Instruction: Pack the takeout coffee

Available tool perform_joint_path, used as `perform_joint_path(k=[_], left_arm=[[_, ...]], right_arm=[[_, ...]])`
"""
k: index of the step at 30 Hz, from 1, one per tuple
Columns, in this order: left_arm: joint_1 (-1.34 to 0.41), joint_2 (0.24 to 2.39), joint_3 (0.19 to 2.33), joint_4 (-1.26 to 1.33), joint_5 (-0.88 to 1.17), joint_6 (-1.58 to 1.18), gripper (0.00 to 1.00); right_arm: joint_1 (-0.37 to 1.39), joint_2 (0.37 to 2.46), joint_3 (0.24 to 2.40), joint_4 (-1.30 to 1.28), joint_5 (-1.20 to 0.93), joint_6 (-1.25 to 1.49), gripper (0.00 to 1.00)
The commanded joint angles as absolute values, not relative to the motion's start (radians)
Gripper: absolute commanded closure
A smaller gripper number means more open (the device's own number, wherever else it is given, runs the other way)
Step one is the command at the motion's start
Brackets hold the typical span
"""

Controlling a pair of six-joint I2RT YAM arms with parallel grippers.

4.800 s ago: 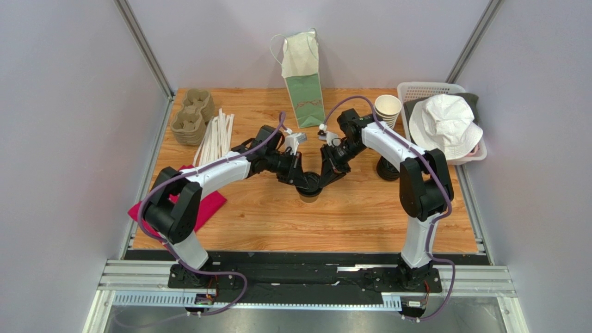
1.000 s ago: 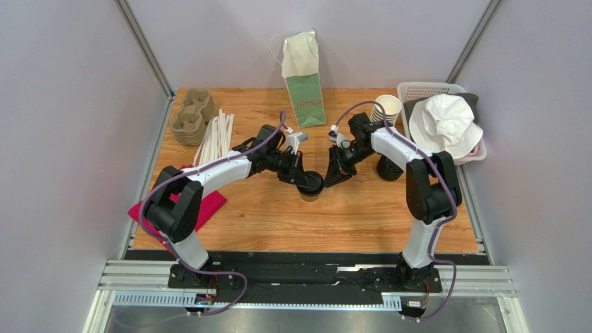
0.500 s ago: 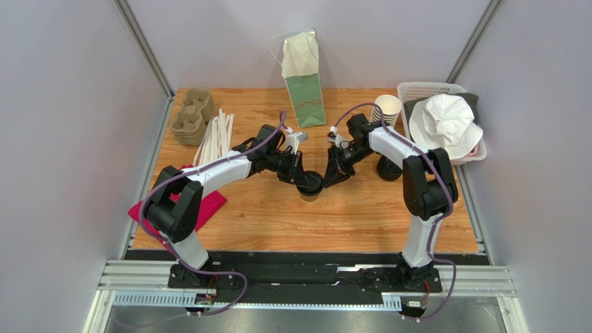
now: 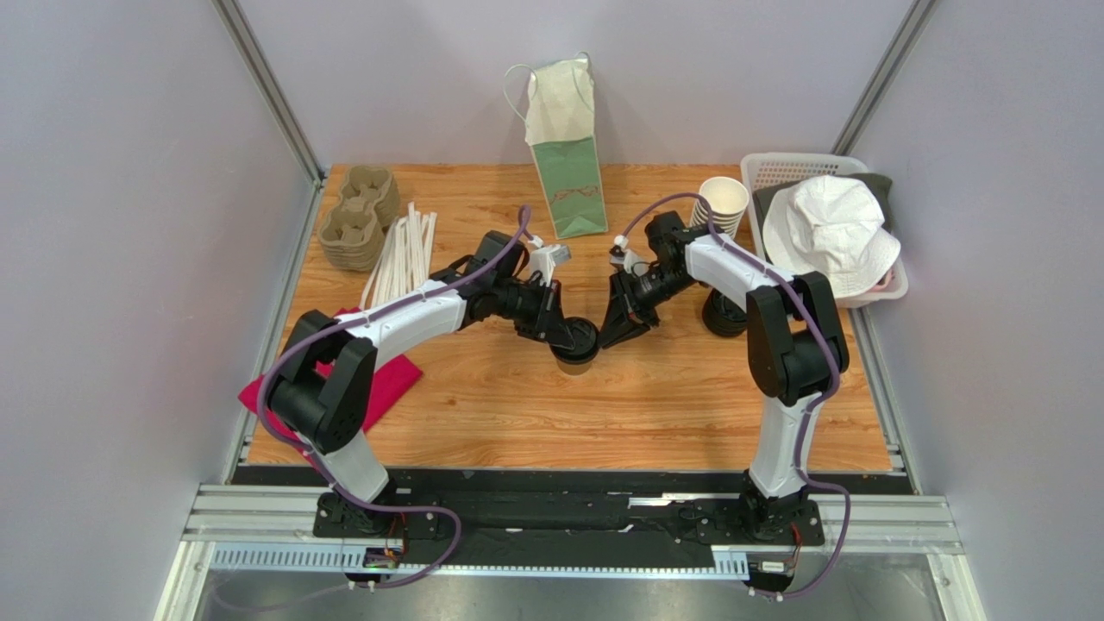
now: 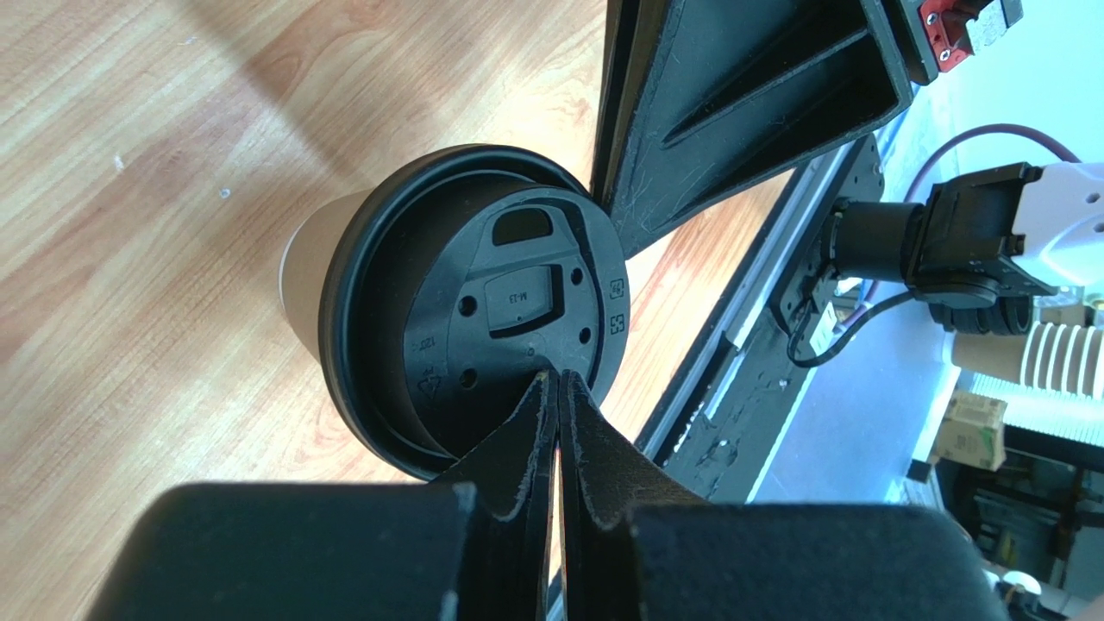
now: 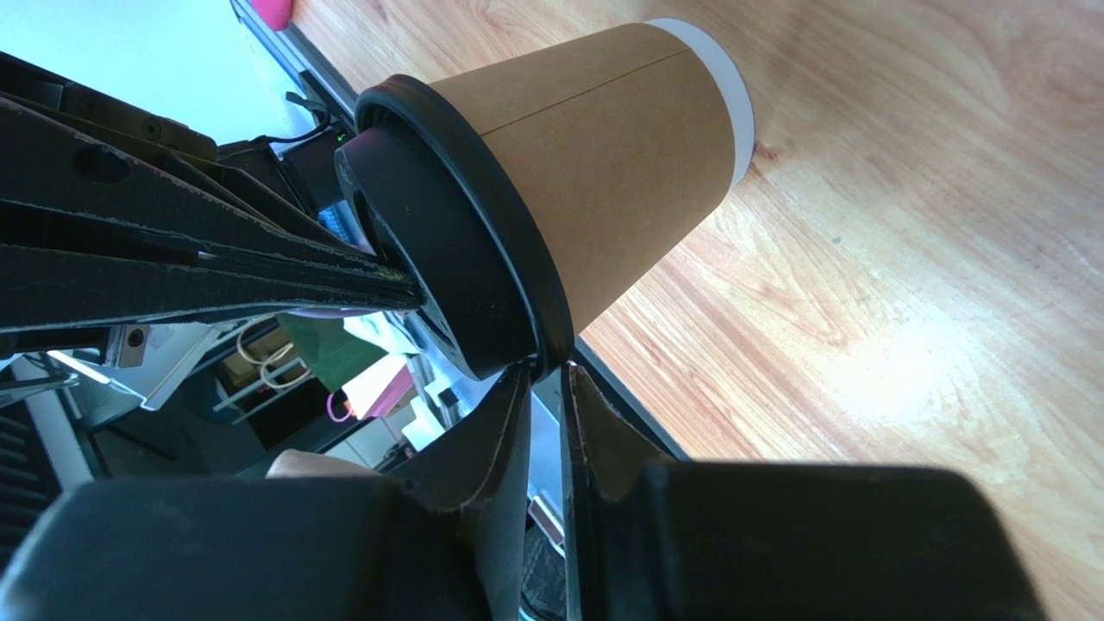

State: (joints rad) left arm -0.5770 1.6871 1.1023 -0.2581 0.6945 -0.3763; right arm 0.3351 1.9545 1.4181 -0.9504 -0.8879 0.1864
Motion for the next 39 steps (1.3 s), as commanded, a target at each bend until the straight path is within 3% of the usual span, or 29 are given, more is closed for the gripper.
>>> perform_joint_path(k=[1, 7, 13, 17, 20, 24, 39], left_arm=[[-0.577, 1.66, 1.075, -0.302, 0.618, -0.314, 0.91], [-0.577, 1.597, 1.103, -0.296, 0.658, -0.33, 0.87], [-0.577, 1.565, 1.149, -0.296, 0.712, -0.356, 0.75], [-0.546, 1.461, 1.144, -0.284, 0.761, -0.382, 0.53], [-0.47, 1.366, 1.105, -0.267, 0.796, -0.413, 0.42], [-0.348, 1.255, 1.081, -0.334, 0.81, -0.381, 0.32], [0.147, 0.93, 0.971, -0.488, 0.882, -0.324, 0.3]], right_arm=[[0.364, 1.91, 1.465, -0.89, -0.848, 0.149, 0.8], [0.364, 1.862, 1.491, -0.931, -0.862, 0.12, 0.68], [0.354, 1.807, 1.511, -0.969, -0.847, 0.065, 0.54], [0.356, 1.732, 1.477, -0.97, -0.729, -0.05, 0.36], [0.374, 1.669, 1.425, -0.936, -0.6, -0.153, 0.19], [0.451, 1.649, 1.398, -0.907, -0.425, -0.245, 0.18], [0.698, 1.818, 1.448, -0.796, -0.273, -0.261, 0.19]])
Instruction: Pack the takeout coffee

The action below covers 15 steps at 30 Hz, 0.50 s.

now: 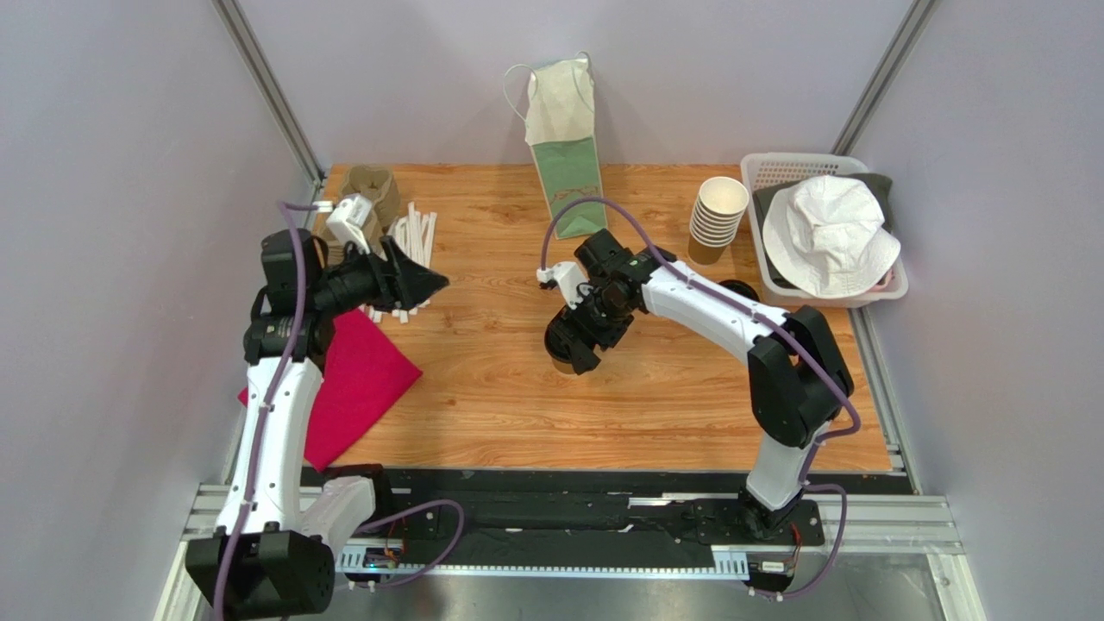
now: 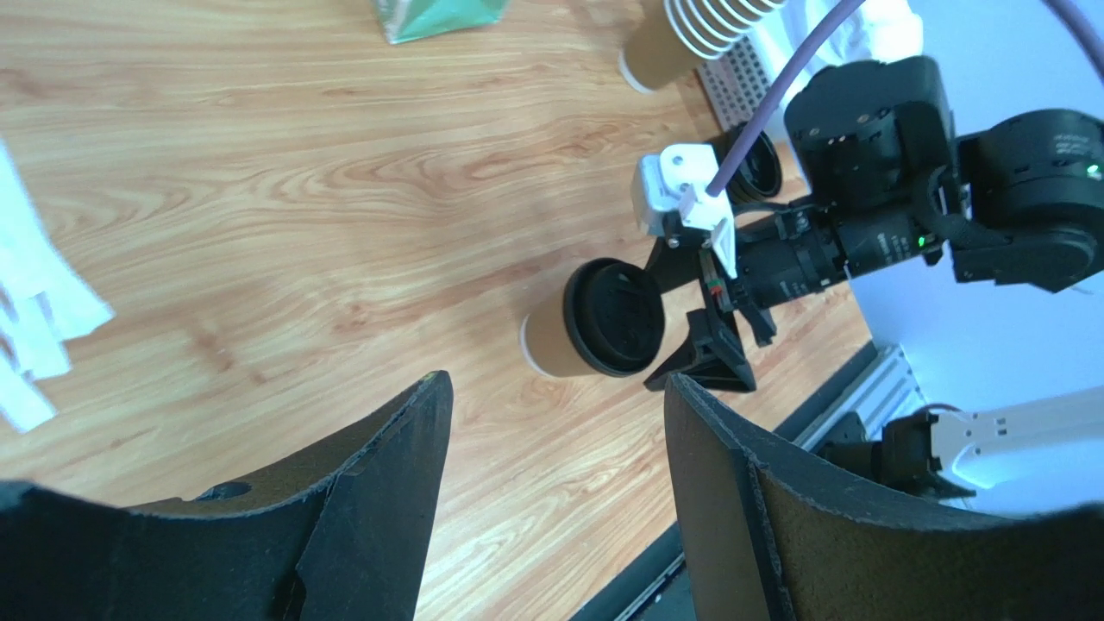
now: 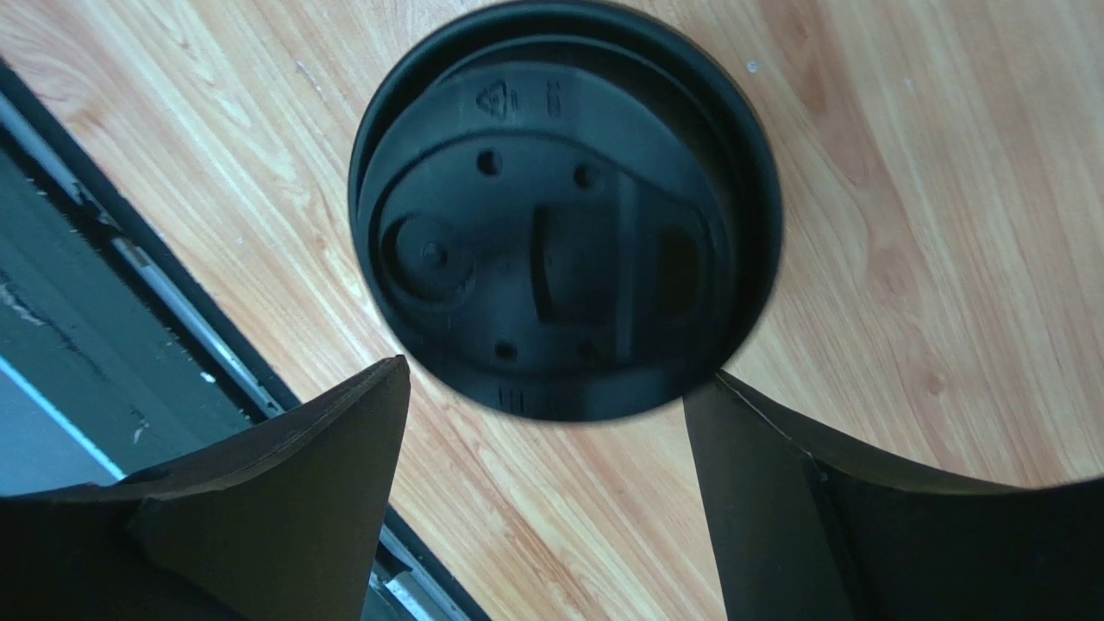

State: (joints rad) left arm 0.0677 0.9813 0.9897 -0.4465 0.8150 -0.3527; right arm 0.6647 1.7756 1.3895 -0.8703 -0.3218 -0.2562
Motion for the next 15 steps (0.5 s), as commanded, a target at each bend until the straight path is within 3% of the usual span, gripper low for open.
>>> perform_joint_path(k=[1, 15], left_arm=[[0.159, 0.924, 0.968, -0.489, 0.888, -0.324, 0.3], [0.271, 0.931, 0.943, -0.491, 0.922, -0.311, 0.31]], right_arm=[[0.704, 1.83, 1.474, -0.792, -0.268, -0.256, 0.19], [0.796, 2.075, 1.799, -0.689, -0.285, -0.127, 0.21]])
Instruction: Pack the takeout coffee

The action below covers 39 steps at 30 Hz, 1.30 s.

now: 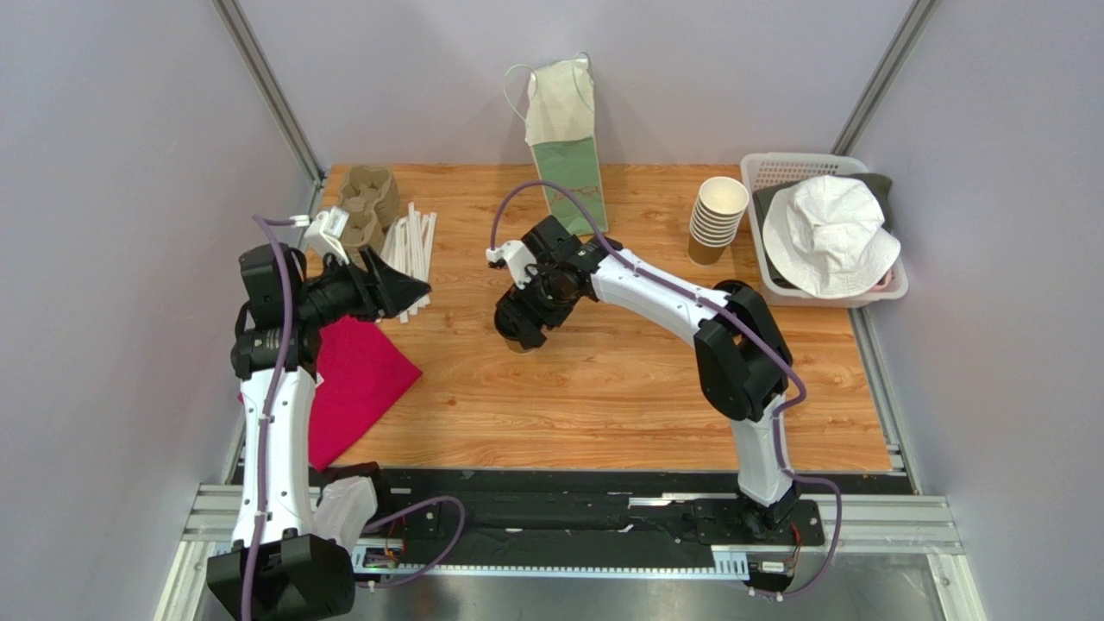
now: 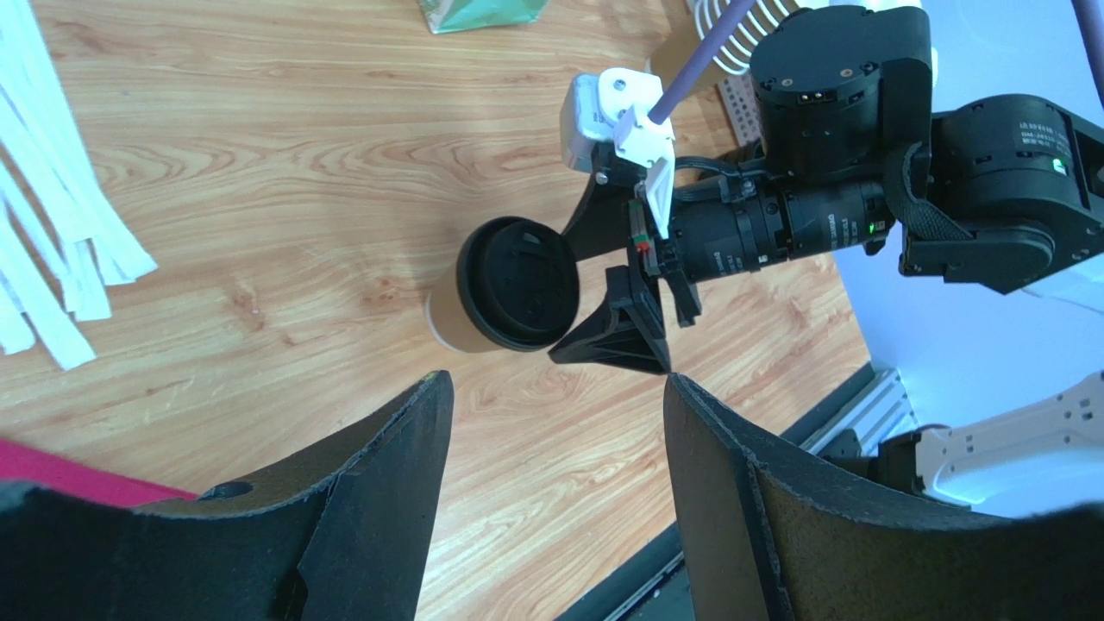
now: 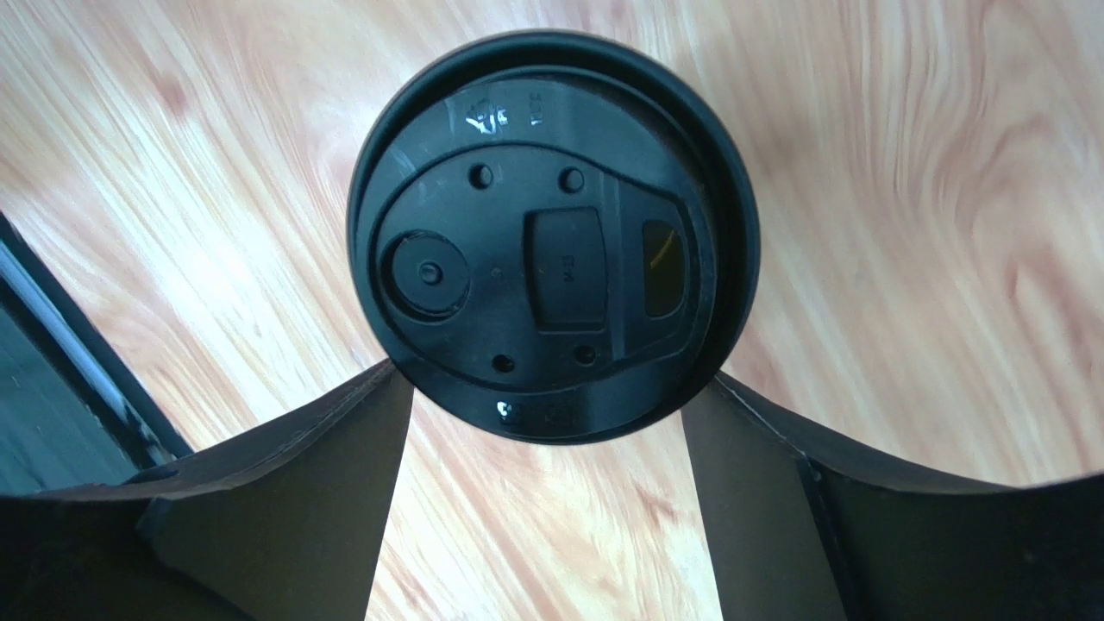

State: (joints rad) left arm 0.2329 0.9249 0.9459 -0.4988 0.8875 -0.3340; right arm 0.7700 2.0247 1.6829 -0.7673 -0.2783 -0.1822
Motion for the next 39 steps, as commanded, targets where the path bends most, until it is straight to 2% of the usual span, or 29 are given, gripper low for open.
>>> perform_joint_path(k=[1, 8, 14, 23, 25, 27, 31, 33, 37, 39], left_arm=[[0.278, 0.934, 0.945, -0.494, 0.922, -0.31, 0.31], [0.318, 0.946, 0.986, -0.566, 0.905, -0.247, 0.31], [0.342, 0.957, 1.005, -0.591, 0.888, -0.224, 0.31], [0.342, 1.086, 1.183, -0.735, 0.801, -0.063, 0.3], [0.342, 1.115, 1.235, -0.75, 0.79, -0.025, 0.18], [0.342, 1.137, 1.273, -0.761, 0.741, -0.002, 0.18], [0.342, 1.253, 1.461, -0.733, 0.599, 0.077, 0.16], [0.342, 1.352, 1.579, -0.813, 0.565, 0.142, 0.16], [0.344, 1.696, 1.985, -1.067, 0.612, 0.267, 0.22], [0.342, 1.776, 2.063, -1.129, 0.608, 0.273, 0.22]], right_arm=[[0.801, 2.094, 1.822, -0.686, -0.288, -0.12, 0.21], [0.827, 2.239, 1.999, -0.631, -0.311, -0.052, 0.2], [0.833, 2.269, 2.077, -0.607, -0.314, -0.023, 0.17], [0.804, 2.031, 2.046, -0.681, -0.296, -0.049, 0.11], [0.787, 1.982, 2.037, -0.709, -0.284, -0.051, 0.11], [0.744, 1.907, 2.005, -0.729, -0.287, -0.046, 0.11], [0.67, 1.798, 1.922, -0.767, -0.278, -0.049, 0.1], [0.634, 1.749, 1.889, -0.796, -0.261, -0.055, 0.09], [0.6, 1.691, 1.818, -0.841, -0.25, -0.051, 0.09], [0.595, 1.654, 1.761, -0.844, -0.239, -0.051, 0.1]])
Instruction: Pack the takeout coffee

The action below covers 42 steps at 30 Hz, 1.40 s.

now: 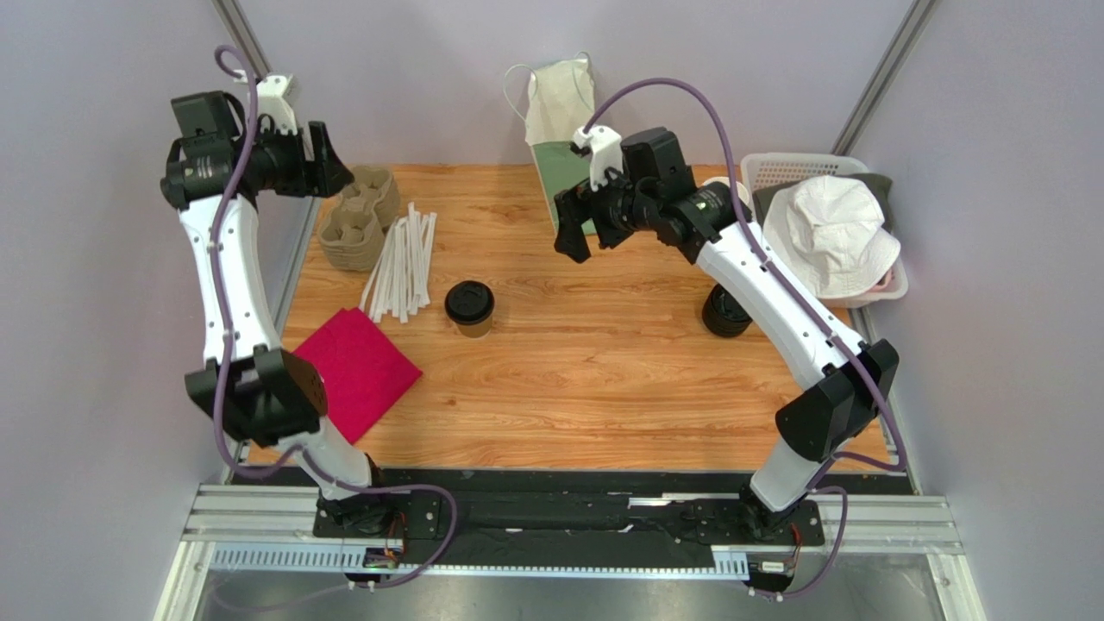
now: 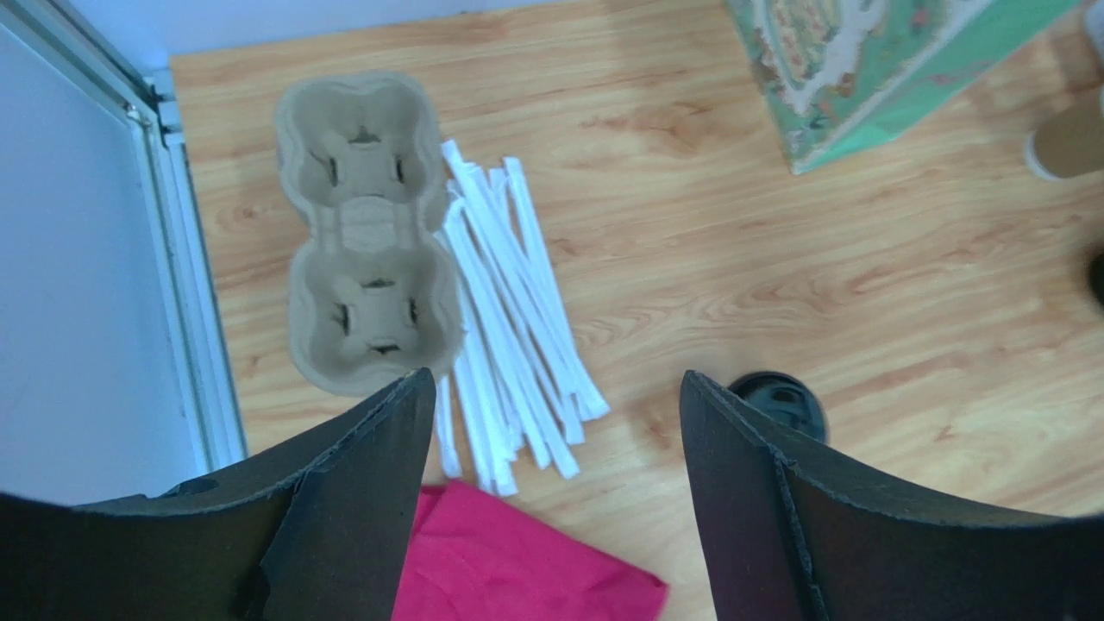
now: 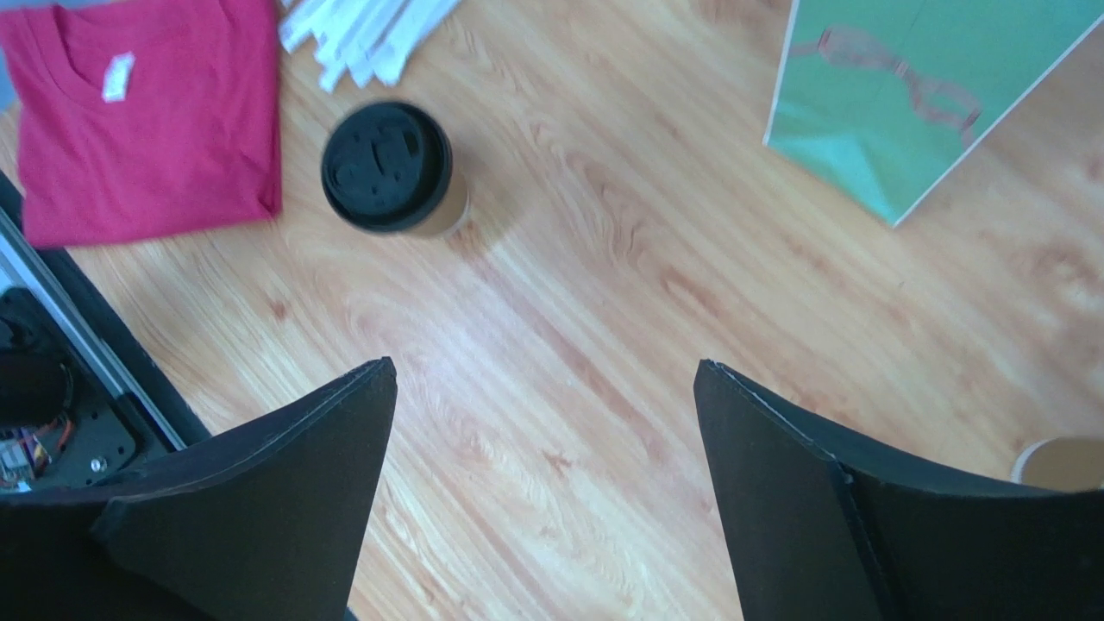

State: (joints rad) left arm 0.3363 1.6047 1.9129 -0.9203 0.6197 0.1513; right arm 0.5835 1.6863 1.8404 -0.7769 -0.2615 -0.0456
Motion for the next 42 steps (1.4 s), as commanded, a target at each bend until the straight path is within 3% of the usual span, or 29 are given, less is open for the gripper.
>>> perform_joint_path(k=[1, 6, 14, 31, 35, 42], left_arm=[[0.342, 1.834, 2.101, -1.134, 0.604, 0.273, 0.23], [0.333, 1.965, 2.135, -1.089, 0.513, 0.226, 0.38], [0.262, 2.051, 2.129, -1.023, 0.362, 0.259, 0.47], [0.209, 2.141, 2.128, -0.937, 0.295, 0.25, 0.46], [0.207, 2.157, 2.14, -0.914, 0.278, 0.235, 0.41], [0.201, 2.21, 2.207, -0.919, 0.268, 0.227, 0.4]], right_arm=[[0.595, 1.641, 1.74, -0.839, -0.236, -0.048, 0.1], [0.594, 1.615, 1.669, -0.834, -0.224, -0.034, 0.1], [0.594, 1.618, 1.652, -0.838, -0.222, -0.012, 0.1], [0.58, 1.643, 1.7, -0.844, -0.195, -0.006, 0.1], [0.575, 1.644, 1.697, -0.845, -0.202, -0.006, 0.1], [0.572, 1.652, 1.706, -0.848, -0.207, -0.006, 0.1]])
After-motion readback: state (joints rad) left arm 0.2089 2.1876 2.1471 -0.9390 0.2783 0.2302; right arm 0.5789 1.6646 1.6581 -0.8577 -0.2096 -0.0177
